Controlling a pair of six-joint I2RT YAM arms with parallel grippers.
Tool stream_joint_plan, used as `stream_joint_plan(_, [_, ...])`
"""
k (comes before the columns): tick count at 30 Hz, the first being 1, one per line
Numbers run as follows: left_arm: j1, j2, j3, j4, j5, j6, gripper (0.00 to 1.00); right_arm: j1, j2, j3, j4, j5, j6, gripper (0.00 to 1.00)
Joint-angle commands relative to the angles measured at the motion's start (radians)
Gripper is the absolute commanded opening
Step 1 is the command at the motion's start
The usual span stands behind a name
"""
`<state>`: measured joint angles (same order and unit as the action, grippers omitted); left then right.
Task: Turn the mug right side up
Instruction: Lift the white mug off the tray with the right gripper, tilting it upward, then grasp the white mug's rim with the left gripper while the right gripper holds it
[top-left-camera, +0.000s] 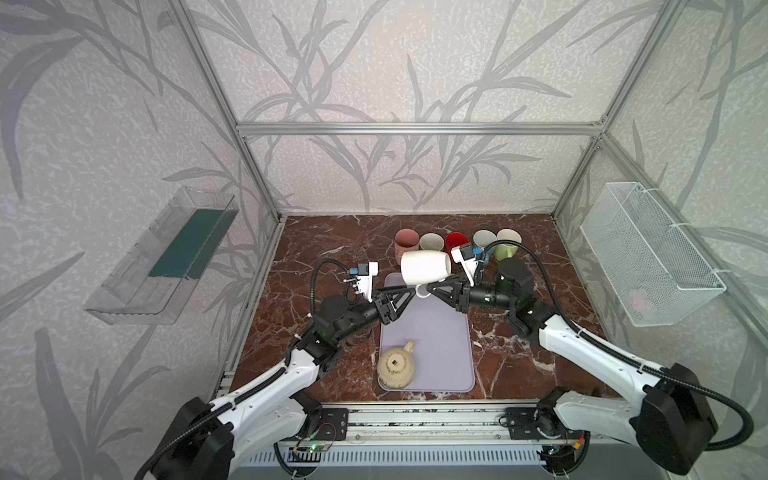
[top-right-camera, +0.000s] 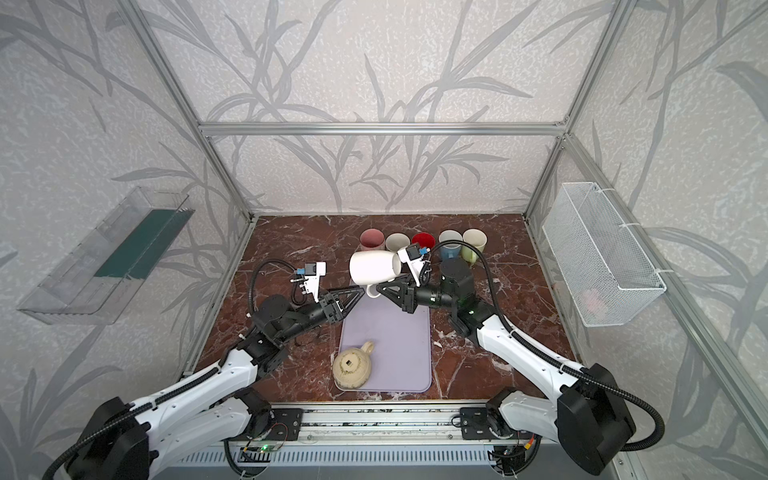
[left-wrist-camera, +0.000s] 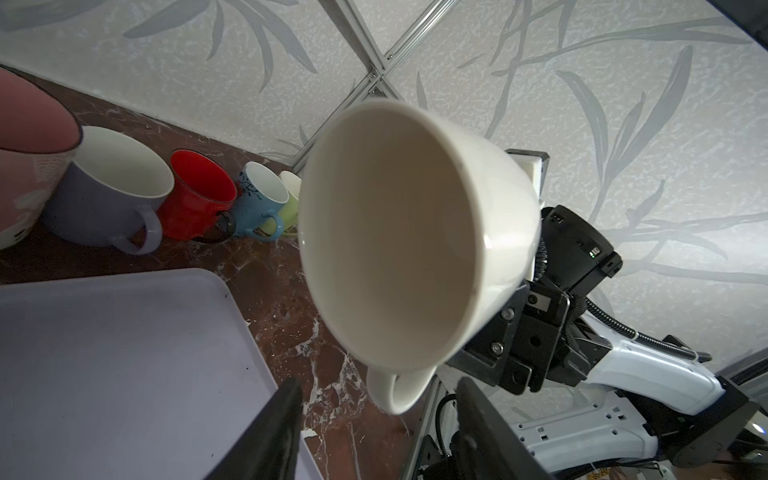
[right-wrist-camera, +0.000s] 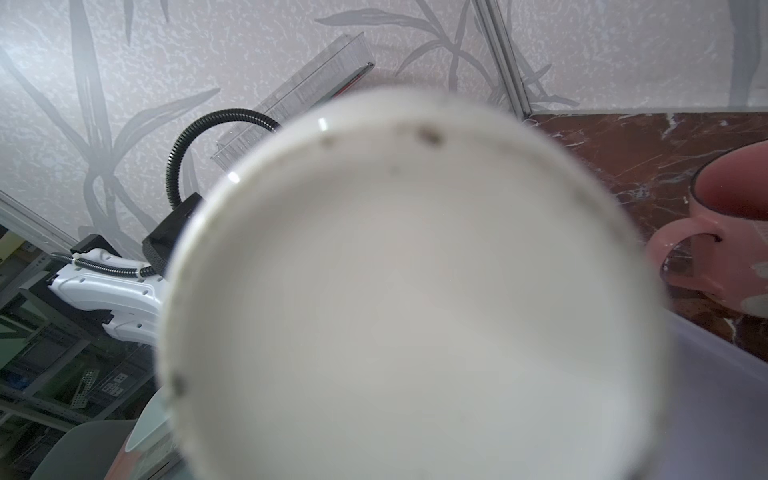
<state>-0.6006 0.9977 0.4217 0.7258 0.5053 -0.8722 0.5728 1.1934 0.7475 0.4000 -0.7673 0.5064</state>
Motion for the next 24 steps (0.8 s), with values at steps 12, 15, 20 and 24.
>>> stream_joint_plan(12, [-0.007,0.008,0.039,0.109,0.059,-0.007,0.39,0.001,0.091,0.030,0.291,-0.184,0.156,0.00])
stream_joint_plan(15, [-0.005,0.006,0.037,0.108,0.060,-0.006,0.33,0.006,0.097,0.033,0.293,-0.190,0.156,0.00])
stream_joint_plan(20, [-0.006,0.003,0.038,0.112,0.062,-0.007,0.30,0.031,0.113,0.042,0.271,-0.199,0.139,0.00])
stream_joint_plan(24, [-0.006,-0.003,0.038,0.112,0.063,-0.007,0.24,0.040,0.121,0.042,0.272,-0.200,0.139,0.00])
